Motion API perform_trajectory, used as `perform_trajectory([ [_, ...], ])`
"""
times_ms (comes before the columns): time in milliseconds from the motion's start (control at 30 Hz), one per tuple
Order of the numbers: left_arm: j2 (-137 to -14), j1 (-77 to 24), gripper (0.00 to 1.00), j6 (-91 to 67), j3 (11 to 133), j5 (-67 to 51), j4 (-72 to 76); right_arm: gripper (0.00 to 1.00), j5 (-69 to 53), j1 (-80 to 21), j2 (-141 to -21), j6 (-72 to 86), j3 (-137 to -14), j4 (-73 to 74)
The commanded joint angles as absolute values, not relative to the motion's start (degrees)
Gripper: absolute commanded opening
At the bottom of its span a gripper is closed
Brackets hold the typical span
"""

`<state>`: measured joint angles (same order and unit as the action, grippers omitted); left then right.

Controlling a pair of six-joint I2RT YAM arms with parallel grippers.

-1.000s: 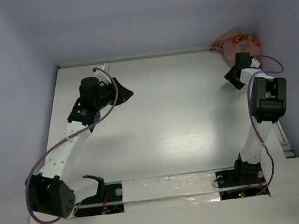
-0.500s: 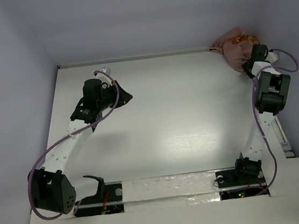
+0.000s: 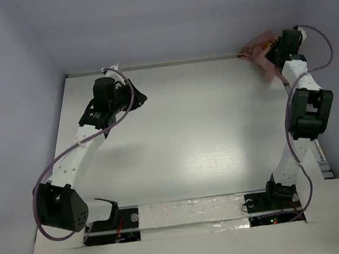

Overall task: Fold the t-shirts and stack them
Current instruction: Grab the tshirt from the pile, then move the tshirt to the center of the board

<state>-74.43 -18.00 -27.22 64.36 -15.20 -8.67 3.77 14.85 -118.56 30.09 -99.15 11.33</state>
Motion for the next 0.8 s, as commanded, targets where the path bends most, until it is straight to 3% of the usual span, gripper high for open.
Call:
perform_trajectory([
  [0,-75.4,-18.1,0.22,-25.8,71.3,-12.0,-10.1,0.00,-14.4,8.6,-101.7,29.0,-107.4,2.2],
  [200,-75.2,-14.5,0.23,-25.0,78.0,-8.9,-13.6,0.00,-35.6,8.0,-111.8,40.4,-148.6,12.1],
  [367,-74.4,-10.6,0.27,-25.4,80.9,-9.1,-15.2,0.00,-41.0,8.0,-112.9,59.0,-151.3,-4.8],
  [500,-73.6,-7.9,0.30,-25.8,82.1,-8.2,-16.5,0.00,-50.9,8.0,-109.9,67.8,-144.1,-15.9],
  [600,-73.1,-6.6,0.31,-25.9,81.7,-6.1,-17.2,0.00,-59.6,6.2,-104.3,76.4,-126.5,-33.8],
  [733,-74.2,-6.6,0.37,-27.6,78.2,-9.1,-14.3,0.00,-71.5,2.9,-94.4,84.7,-94.1,-58.3],
  [767,-74.6,-6.6,0.39,-28.1,76.7,-11.2,-12.9,0.00,-72.8,2.9,-89.3,83.5,-78.5,-58.4],
])
